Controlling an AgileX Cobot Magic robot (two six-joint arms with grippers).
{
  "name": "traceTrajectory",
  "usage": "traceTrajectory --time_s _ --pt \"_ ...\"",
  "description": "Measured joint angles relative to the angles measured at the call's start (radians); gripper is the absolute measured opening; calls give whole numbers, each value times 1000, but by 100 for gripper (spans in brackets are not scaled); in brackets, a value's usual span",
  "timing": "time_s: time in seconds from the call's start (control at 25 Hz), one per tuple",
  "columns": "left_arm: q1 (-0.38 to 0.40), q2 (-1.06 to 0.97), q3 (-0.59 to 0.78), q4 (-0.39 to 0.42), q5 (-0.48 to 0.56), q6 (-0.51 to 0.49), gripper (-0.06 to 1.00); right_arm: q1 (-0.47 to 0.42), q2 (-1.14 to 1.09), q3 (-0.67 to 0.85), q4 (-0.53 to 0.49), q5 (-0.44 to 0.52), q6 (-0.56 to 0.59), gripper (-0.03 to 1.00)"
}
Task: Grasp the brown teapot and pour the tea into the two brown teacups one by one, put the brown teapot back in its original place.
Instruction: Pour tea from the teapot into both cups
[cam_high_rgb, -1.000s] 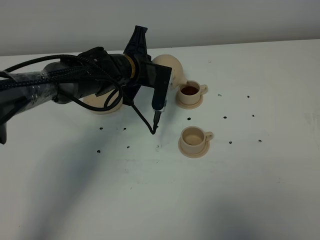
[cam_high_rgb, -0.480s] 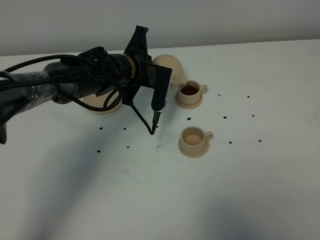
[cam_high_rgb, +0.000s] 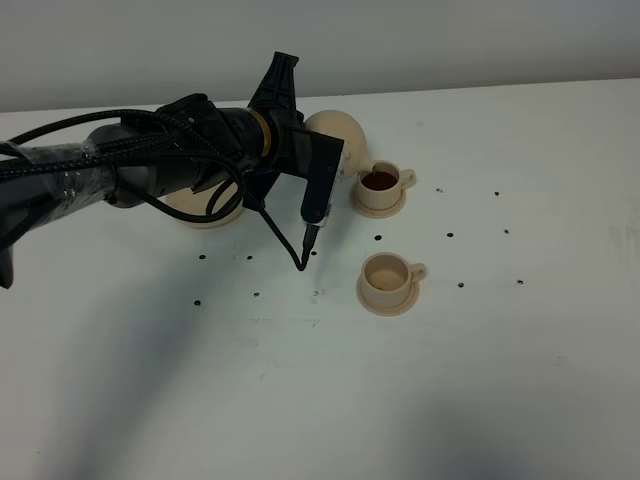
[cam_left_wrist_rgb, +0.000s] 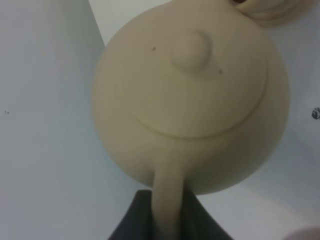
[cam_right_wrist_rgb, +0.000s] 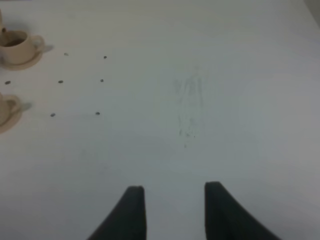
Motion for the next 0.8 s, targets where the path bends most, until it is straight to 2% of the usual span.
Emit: traceTrajectory --time_s 0.8 --pt "0 0 0 -10 0 25 8 0 0 0 0 0 0 31"
